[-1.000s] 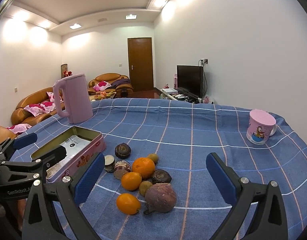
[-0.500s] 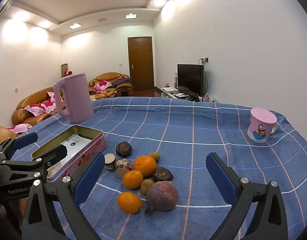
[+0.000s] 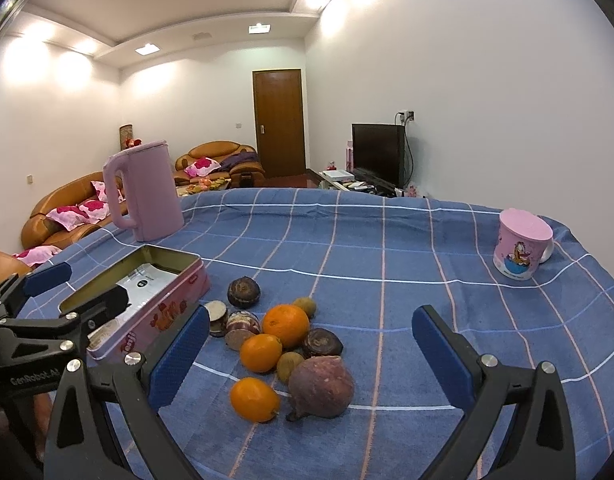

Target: Organize fruits

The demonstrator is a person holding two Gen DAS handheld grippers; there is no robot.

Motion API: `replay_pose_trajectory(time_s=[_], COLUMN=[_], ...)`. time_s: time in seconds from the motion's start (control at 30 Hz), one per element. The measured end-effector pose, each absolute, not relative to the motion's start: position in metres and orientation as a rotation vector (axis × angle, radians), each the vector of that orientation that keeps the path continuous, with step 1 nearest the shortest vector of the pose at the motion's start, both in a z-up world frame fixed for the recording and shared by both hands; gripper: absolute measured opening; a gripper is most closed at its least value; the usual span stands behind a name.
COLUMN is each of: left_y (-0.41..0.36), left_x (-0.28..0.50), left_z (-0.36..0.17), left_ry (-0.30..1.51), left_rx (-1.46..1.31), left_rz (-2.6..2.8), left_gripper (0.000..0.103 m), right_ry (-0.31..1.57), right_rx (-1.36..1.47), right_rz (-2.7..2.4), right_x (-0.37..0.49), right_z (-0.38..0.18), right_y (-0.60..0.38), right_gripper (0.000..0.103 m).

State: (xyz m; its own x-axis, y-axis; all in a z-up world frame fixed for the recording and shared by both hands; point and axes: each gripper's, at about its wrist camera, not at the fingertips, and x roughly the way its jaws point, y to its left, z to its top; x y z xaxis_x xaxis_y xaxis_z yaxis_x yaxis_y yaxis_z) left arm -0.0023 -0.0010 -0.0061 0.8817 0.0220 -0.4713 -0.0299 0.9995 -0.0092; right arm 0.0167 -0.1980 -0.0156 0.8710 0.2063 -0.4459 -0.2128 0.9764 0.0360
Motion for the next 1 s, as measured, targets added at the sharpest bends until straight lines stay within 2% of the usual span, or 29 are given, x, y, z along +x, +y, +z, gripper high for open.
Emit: replay_pose_trajectory(time_s=[0.4, 0.57, 0.87, 1.0], left_y=[-0.044, -0.069, -0.092, -0.098], left_x=[0.009, 0.014, 0.022, 0.028], left_z=[-0.036, -0.052, -0.064, -0.067], left_ry=[0.579, 0.631, 0.703, 0.74], left_rx=[0.003, 0.025, 0.058, 0.075], left_rz=[-0.083, -0.139, -0.199, -0.219], left_gripper=[0.103, 0.1, 0.086, 0.073], right_ry=[0.502, 0.51, 0.52, 0.521], right_rx=[0.033, 0.058, 0.081, 0.082], right_rz=[0.141, 0.125, 0.134, 0.139], right_x=[0.018, 0.017, 0.016, 0.016], right_z=[-0.035, -0.04, -0.048, -0.049], right_y=[-0.242, -0.259, -0.266, -0.266], right_gripper=[0.102, 0.102, 0.102, 0.102])
